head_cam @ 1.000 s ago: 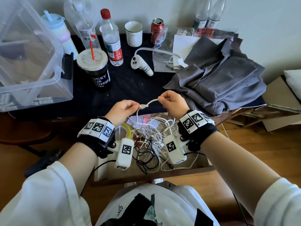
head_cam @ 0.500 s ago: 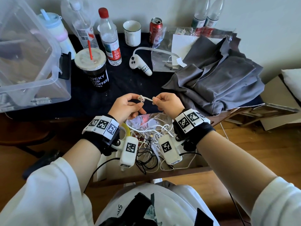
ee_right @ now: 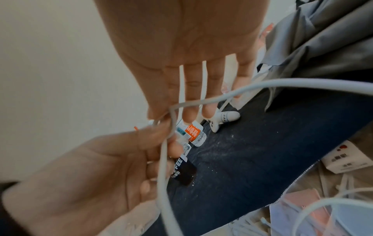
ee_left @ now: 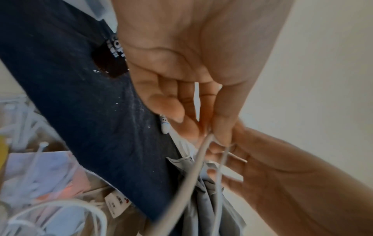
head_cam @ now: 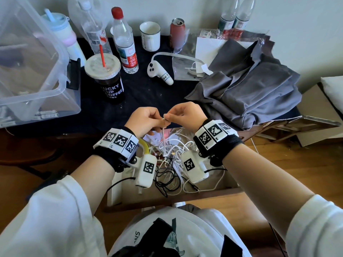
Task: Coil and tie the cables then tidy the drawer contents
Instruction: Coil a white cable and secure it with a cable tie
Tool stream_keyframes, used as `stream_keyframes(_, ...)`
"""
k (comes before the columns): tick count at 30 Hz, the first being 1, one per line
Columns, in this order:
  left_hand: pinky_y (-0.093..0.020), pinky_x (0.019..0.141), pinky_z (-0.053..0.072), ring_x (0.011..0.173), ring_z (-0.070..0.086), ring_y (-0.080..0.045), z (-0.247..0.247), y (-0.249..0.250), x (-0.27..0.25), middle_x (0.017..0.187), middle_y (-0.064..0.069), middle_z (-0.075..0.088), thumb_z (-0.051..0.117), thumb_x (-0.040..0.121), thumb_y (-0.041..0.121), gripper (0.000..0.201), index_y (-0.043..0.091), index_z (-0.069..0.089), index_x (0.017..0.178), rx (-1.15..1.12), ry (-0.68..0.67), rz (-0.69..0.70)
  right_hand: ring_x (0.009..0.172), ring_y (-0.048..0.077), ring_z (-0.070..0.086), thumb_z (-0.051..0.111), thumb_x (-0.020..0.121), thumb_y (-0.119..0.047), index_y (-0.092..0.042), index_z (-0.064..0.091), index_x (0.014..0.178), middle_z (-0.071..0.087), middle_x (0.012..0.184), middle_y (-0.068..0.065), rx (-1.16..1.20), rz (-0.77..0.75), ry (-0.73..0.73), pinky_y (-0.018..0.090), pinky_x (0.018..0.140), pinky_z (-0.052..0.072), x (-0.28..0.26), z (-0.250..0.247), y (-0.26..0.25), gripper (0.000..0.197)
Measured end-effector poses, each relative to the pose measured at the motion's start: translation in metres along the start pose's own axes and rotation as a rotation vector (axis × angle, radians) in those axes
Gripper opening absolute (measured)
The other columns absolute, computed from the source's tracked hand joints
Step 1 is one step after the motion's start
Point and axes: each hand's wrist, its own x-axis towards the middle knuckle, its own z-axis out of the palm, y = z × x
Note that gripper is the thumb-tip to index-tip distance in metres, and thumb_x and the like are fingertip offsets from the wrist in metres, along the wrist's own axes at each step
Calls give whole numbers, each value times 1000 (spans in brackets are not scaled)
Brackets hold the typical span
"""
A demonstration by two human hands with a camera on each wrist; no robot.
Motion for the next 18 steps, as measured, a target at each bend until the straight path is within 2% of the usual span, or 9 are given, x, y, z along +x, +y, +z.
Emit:
stream_keyframes(3,-12,46,42,53,56,2,0,2,0,67,2,61,77,74,12,22,15,56,68,9,64,86,66,4,55,69,83,-29,-13,73,80,63,67,-5,6,15,12,23,69,46,3,-3,-1,17)
stream_keyframes(5,-9,46,39,51,54,5,1,2,0,67,3,61,78,73,13,22,16,57,69,11,100,124,65,6,57,69,82,-29,-17,71,74,63,65,-5,71,63,-14,23,69,46,4,-4,0,15)
stream_keyframes(9,-9,47,38,53,55,-3,7,-2,0,65,1,61,76,77,16,24,15,54,68,7,139,153,62,13,63,67,85,-23,-18,63,63,65,63,-2,238,173,-32,25,63,47,6,0,2,23)
stream_keyframes(11,-10,46,37,53,53,-8,9,-3,1,65,-3,59,75,78,16,25,15,52,67,-6,145,155,66,19,66,65,87,-21,-17,61,64,66,68,2,272,197,-13,22,55,47,6,2,1,24)
stream_keyframes(12,-10,44,36,50,52,-7,10,-3,1,62,-4,57,74,79,14,25,15,51,67,-21,146,152,67,20,66,64,88,-21,-16,61,65,67,70,3,293,212,-10,20,51,47,5,2,1,24)
stream_keyframes(13,-10,43,35,46,50,-4,10,-3,1,58,-2,55,73,80,12,25,14,51,67,-36,148,151,69,20,67,63,88,-21,-15,61,67,67,73,4,326,232,-19,21,51,48,4,2,1,23)
stream_keyframes(16,-12,43,36,40,45,-1,13,-2,0,53,4,52,71,81,9,24,14,52,68,-70,161,166,71,19,67,59,91,-21,-10,60,74,68,77,5,463,289,-64,34,71,56,2,1,2,20)
stream_keyframes(18,-14,42,36,41,42,-2,15,-2,-1,56,1,50,69,83,8,22,13,52,69,-91,178,158,68,19,67,54,95,-18,-7,57,76,65,76,8,564,331,-37,36,72,56,2,3,2,22)
